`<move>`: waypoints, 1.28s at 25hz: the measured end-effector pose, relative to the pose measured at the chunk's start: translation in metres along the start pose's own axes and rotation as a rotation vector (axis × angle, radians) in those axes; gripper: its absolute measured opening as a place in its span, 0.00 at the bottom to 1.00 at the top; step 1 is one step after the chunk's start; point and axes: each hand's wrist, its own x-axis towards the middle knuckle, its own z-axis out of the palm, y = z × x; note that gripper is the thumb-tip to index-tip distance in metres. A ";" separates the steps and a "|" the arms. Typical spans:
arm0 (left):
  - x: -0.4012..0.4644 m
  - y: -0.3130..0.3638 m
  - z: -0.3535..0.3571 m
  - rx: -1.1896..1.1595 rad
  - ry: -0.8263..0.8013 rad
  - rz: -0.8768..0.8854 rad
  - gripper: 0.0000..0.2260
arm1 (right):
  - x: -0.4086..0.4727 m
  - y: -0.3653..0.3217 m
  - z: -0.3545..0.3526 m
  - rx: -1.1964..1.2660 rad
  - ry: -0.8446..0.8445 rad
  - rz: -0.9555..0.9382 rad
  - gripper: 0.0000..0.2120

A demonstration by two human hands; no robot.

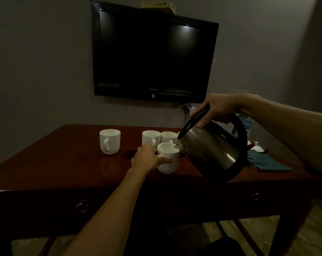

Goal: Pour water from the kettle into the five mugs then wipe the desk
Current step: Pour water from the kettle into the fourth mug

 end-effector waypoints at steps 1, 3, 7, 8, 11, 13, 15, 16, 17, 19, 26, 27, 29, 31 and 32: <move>0.001 0.000 0.000 -0.006 0.001 0.004 0.23 | 0.000 0.000 0.000 -0.001 -0.001 -0.003 0.29; 0.000 -0.001 0.000 -0.010 0.010 0.002 0.24 | 0.000 -0.001 0.000 -0.005 0.001 -0.005 0.29; 0.003 -0.002 0.002 0.007 -0.004 0.010 0.26 | -0.001 -0.003 0.001 -0.021 0.012 0.003 0.28; 0.003 -0.002 0.002 0.006 -0.005 0.008 0.26 | -0.001 -0.003 0.001 -0.020 0.016 0.006 0.26; 0.003 -0.002 0.002 0.000 0.002 -0.002 0.26 | -0.002 -0.004 0.001 -0.017 0.020 0.007 0.25; 0.002 -0.002 0.002 0.001 0.013 -0.003 0.26 | -0.002 -0.004 0.001 -0.010 0.016 0.004 0.27; 0.002 -0.002 0.002 0.001 0.013 0.001 0.26 | -0.002 -0.005 0.001 -0.016 0.013 0.005 0.29; 0.002 -0.002 0.001 0.001 0.009 0.002 0.26 | -0.002 -0.005 0.001 -0.017 0.013 0.006 0.28; 0.002 -0.002 0.001 0.002 0.004 0.004 0.25 | -0.002 -0.006 0.001 -0.014 0.015 0.007 0.27; 0.002 -0.002 0.001 0.001 0.006 0.004 0.26 | -0.003 -0.007 0.001 -0.013 0.019 0.005 0.26; 0.002 -0.002 0.001 -0.001 -0.016 0.009 0.22 | -0.004 -0.009 0.001 -0.006 0.008 0.015 0.29; 0.003 -0.002 0.002 -0.005 -0.014 0.007 0.22 | -0.004 -0.009 0.001 -0.002 0.004 0.014 0.31; 0.001 -0.002 0.001 -0.011 -0.010 0.011 0.21 | -0.004 -0.009 0.001 0.001 0.000 0.008 0.32; 0.001 -0.001 0.000 -0.006 -0.005 0.012 0.22 | -0.003 -0.008 0.000 0.000 -0.001 0.003 0.32; 0.000 -0.001 0.000 -0.005 -0.006 0.011 0.22 | -0.003 -0.007 0.000 -0.002 -0.003 0.003 0.32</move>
